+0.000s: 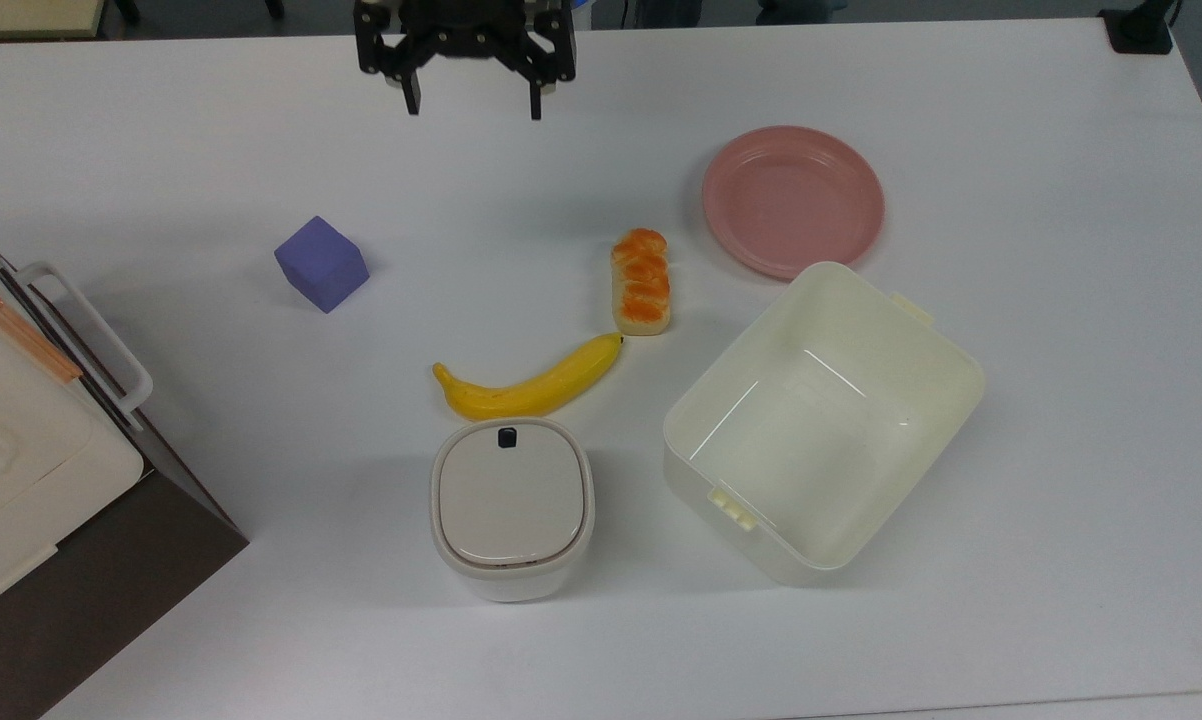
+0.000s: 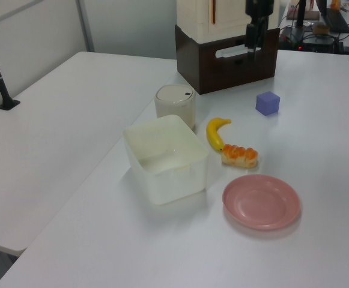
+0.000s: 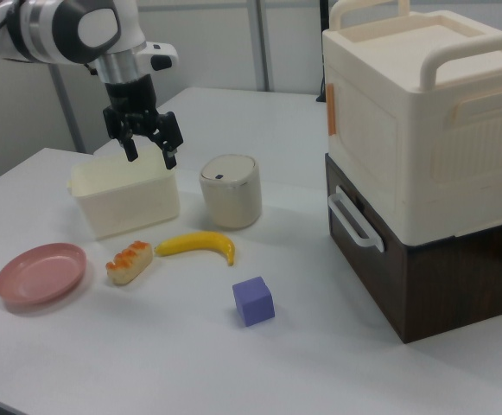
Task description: Close the trash can
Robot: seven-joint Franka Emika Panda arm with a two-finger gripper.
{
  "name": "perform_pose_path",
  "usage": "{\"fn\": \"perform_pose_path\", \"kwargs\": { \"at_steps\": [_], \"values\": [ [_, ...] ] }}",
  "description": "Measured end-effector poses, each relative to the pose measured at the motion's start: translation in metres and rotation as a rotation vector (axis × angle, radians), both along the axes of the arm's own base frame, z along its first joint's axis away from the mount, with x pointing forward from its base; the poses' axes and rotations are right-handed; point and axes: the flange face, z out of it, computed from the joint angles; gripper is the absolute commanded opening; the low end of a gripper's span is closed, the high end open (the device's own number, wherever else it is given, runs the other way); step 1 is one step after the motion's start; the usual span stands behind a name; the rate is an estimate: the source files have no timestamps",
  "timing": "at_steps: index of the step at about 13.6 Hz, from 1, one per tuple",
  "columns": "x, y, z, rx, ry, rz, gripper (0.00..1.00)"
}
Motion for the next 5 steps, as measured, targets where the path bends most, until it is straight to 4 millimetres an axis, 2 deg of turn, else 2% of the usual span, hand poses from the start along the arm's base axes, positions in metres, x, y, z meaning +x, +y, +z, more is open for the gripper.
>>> {"fn": "perform_pose_path", "kwargs": {
  "at_steps": [2, 5],
  "values": [
    [-0.013, -0.008, 0.005, 0.004, -0.005, -0.013, 1.0],
    [-0.018, -0.017, 0.005, 0.005, -0.003, -0.03, 1.0]
  ]
}}
